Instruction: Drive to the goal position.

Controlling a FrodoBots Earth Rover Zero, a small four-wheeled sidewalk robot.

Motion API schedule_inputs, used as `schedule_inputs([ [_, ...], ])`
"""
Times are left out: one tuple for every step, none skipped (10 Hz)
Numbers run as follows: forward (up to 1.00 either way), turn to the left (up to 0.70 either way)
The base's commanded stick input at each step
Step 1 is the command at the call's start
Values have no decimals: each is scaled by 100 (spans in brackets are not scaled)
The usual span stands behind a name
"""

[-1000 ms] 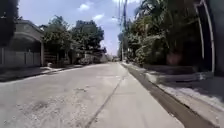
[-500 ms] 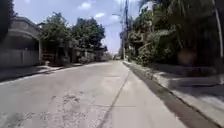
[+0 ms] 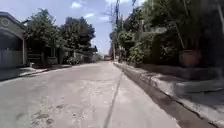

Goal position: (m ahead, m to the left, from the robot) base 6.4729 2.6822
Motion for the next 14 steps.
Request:
schedule_inputs([
  [100,0],
  [100,0],
  [100,0],
  [100,0],
  [100,0],
  [100,0],
  [100,0],
  [100,0],
  [100,0],
  [100,0],
  [100,0],
  [100,0],
  [100,-11],
  [100,-33],
])
